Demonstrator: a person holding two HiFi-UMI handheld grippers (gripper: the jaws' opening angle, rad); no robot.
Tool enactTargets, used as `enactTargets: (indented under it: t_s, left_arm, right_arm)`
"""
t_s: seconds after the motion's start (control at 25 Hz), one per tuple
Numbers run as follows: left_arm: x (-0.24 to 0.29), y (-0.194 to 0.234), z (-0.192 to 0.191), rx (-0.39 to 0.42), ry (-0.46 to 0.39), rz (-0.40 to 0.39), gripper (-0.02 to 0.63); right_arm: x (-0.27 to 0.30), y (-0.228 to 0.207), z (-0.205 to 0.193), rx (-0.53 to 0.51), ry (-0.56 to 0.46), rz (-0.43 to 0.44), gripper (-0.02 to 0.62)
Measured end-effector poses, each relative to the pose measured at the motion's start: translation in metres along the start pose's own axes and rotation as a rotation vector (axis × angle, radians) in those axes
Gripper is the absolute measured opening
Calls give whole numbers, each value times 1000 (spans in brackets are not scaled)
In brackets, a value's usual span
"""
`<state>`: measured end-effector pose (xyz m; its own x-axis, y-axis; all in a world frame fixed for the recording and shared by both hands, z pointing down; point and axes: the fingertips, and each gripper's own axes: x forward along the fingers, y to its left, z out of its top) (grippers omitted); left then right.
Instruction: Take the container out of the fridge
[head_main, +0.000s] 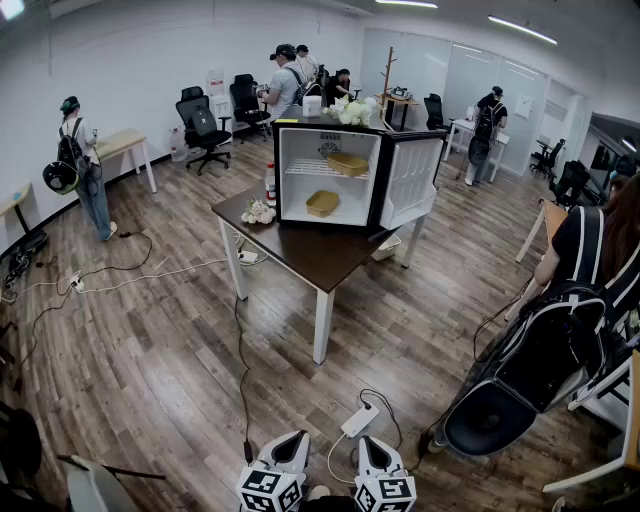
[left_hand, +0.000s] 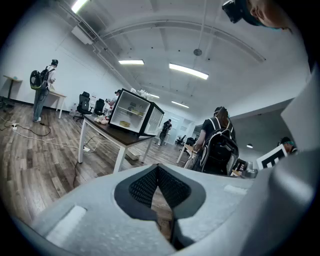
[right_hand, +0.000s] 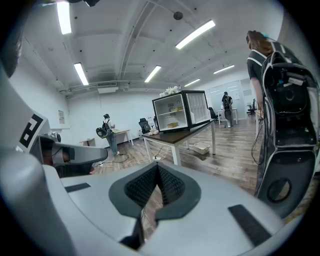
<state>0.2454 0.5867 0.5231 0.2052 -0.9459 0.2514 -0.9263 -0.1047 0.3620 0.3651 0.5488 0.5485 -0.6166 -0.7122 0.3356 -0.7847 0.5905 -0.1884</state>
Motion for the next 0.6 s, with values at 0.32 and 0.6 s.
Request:
enactTargets:
  t_s: [0.32, 0.6]
  left_arm:
    - [-3, -2, -3, 8, 2, 12, 9]
    - [1, -11, -6, -6, -11, 16, 9]
  right_arm:
    - [-5, 0, 1, 1, -7, 4, 8]
    - [-7, -12, 3, 37, -15, 9, 8]
